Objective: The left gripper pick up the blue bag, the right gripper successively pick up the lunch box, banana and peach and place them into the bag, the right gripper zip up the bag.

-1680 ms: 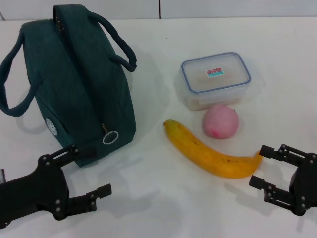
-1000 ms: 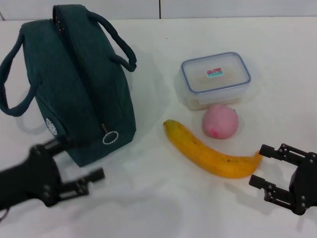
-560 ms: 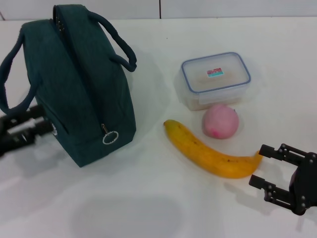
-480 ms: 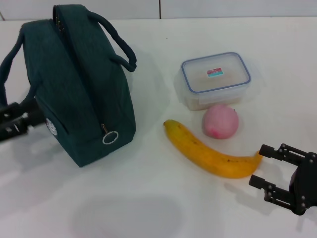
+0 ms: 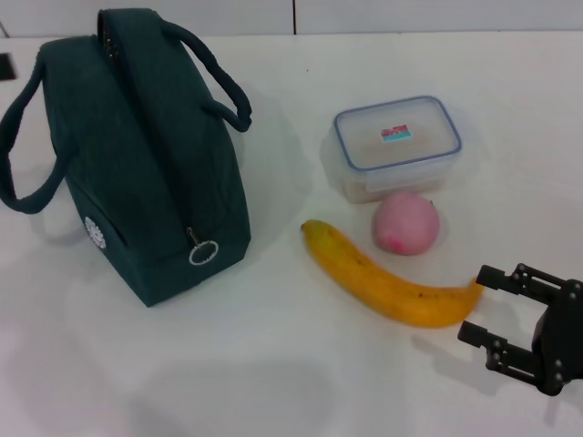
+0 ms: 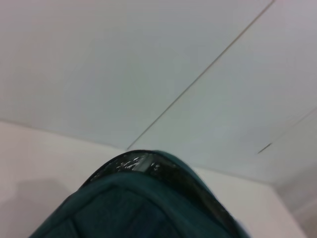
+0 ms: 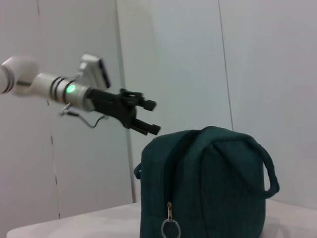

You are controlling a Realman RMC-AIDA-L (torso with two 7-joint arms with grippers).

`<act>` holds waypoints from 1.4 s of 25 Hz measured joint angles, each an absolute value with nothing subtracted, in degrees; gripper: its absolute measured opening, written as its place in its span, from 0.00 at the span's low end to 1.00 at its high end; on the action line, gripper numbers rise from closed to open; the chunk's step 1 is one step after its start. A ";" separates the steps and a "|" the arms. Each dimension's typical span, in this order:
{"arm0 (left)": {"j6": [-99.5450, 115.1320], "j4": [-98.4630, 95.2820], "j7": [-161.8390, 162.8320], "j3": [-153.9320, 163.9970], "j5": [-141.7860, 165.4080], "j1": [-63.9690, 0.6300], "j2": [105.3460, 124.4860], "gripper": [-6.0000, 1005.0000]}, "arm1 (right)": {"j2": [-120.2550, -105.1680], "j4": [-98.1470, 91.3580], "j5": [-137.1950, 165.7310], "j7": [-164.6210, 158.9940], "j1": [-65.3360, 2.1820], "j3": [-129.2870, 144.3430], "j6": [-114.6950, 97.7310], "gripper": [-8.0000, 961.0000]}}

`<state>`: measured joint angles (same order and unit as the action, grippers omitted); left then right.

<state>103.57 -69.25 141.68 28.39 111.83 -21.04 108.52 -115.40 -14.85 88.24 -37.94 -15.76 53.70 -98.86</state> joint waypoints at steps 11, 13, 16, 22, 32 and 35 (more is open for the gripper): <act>105.66 -63.99 153.54 32.72 127.99 -35.44 103.85 0.86 | -115.40 -14.59 88.24 -37.97 -15.82 53.89 -99.22 0.68; 105.56 -62.72 153.65 32.72 129.45 -36.32 103.76 0.86 | -115.40 -14.33 88.24 -37.97 -15.82 53.95 -99.23 0.68; 104.82 -61.75 153.74 32.72 130.95 -37.05 103.98 0.85 | -115.40 -14.16 88.24 -37.95 -15.82 54.08 -99.23 0.68; 104.39 -59.07 154.02 32.69 131.96 -38.94 104.57 0.84 | -115.40 -14.14 88.24 -37.93 -15.82 54.17 -99.23 0.68; 101.35 -56.82 154.98 37.01 133.75 -41.31 105.60 0.80 | -115.34 -14.15 88.24 -37.95 -15.60 54.25 -99.23 0.68; 101.29 -57.19 153.89 37.10 133.72 -41.38 105.89 0.79 | -115.33 -14.15 88.24 -37.96 -15.48 54.11 -99.23 0.68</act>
